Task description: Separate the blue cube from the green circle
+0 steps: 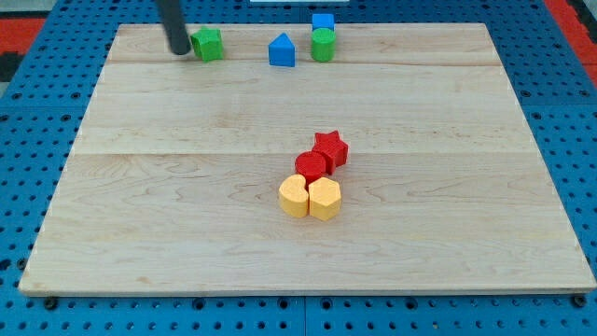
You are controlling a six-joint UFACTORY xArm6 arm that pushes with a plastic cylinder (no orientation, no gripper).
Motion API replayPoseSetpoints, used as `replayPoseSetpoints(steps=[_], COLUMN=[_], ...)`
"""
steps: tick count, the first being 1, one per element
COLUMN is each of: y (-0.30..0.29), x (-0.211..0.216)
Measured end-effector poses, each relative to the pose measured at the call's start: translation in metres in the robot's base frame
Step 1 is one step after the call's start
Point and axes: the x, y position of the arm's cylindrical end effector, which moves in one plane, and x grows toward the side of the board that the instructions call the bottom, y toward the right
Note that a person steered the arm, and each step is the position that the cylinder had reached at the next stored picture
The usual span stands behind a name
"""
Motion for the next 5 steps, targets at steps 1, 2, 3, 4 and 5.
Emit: replayPoseSetpoints(steps=[1,2,3,4,5], y=[0.062,0.034,-0.005,0.016,0.064], x=[-0.009,0.014,-0.002,-0.048,-0.048])
